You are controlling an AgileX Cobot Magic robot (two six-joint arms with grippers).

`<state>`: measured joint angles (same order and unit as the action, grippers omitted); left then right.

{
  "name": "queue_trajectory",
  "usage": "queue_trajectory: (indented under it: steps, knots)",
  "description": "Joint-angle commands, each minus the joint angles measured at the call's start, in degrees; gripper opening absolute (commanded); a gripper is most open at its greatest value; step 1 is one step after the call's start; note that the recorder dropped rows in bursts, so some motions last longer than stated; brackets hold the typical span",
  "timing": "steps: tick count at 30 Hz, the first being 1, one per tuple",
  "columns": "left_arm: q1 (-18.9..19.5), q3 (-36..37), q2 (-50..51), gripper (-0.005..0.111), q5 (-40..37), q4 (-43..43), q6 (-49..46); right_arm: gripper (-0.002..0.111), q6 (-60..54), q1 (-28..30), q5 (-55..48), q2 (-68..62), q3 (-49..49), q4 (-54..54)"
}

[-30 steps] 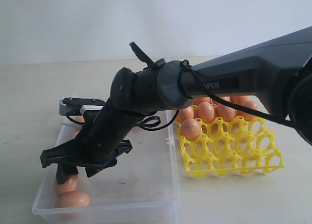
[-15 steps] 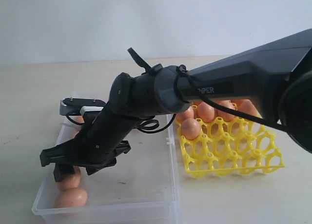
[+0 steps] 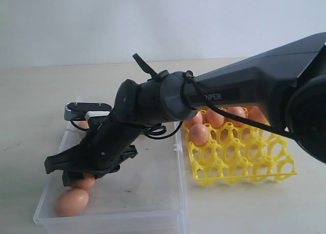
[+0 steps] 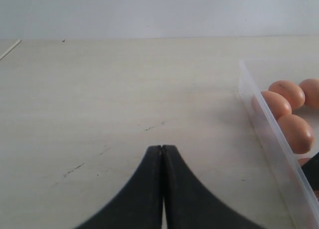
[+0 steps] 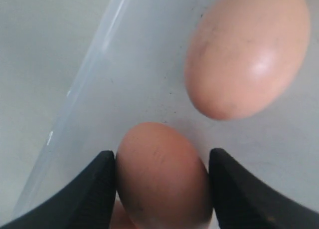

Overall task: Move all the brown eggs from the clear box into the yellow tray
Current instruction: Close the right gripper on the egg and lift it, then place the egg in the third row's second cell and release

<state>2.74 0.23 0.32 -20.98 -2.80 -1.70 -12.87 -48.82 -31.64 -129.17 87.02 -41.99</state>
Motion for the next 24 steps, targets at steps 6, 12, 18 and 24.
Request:
queue_trajectory:
  steps: [6,12,18,24]
  knots:
    - [-0.49,-0.23,-0.32,0.000,0.71,-0.32,0.00,0.000,-1.04,1.32,16.85,11.63,-9.91,10.42]
    - [-0.49,-0.23,-0.32,0.000,0.71,-0.32,0.00,0.000,0.19,5.76,44.76,28.12,-31.92,15.19]
    - [-0.49,-0.23,-0.32,0.000,0.71,-0.32,0.00,0.000,12.87,13.13,64.06,38.66,-52.54,17.38]
    - [-0.49,-0.23,-0.32,0.000,0.71,-0.32,0.00,0.000,30.72,18.48,75.39,37.32,-62.76,26.65]
